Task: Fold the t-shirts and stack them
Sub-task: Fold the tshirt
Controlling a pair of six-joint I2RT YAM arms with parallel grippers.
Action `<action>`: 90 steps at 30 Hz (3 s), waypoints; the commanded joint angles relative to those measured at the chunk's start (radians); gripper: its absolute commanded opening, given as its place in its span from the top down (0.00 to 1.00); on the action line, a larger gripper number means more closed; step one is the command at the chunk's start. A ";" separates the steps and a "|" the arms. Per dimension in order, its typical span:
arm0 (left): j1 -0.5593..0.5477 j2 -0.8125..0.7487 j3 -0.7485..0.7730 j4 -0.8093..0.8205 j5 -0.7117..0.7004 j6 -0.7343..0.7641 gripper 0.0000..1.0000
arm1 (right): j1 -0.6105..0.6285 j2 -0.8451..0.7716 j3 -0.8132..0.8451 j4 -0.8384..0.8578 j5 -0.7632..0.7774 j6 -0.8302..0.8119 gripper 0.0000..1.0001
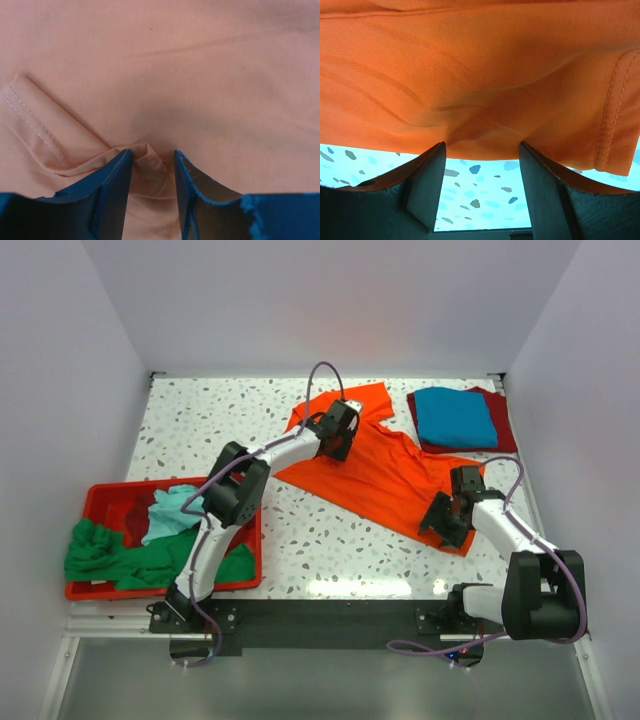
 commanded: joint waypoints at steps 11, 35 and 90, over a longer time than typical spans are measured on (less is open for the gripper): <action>-0.019 -0.031 0.006 0.070 -0.024 0.039 0.83 | 0.003 0.031 -0.008 0.037 -0.016 -0.012 0.36; -0.044 -0.065 -0.046 0.189 0.081 0.022 1.00 | 0.003 0.045 -0.002 0.031 -0.012 -0.014 0.36; 0.189 -0.507 -0.836 0.318 0.066 -0.179 0.01 | 0.006 0.114 -0.007 -0.152 0.033 0.054 0.36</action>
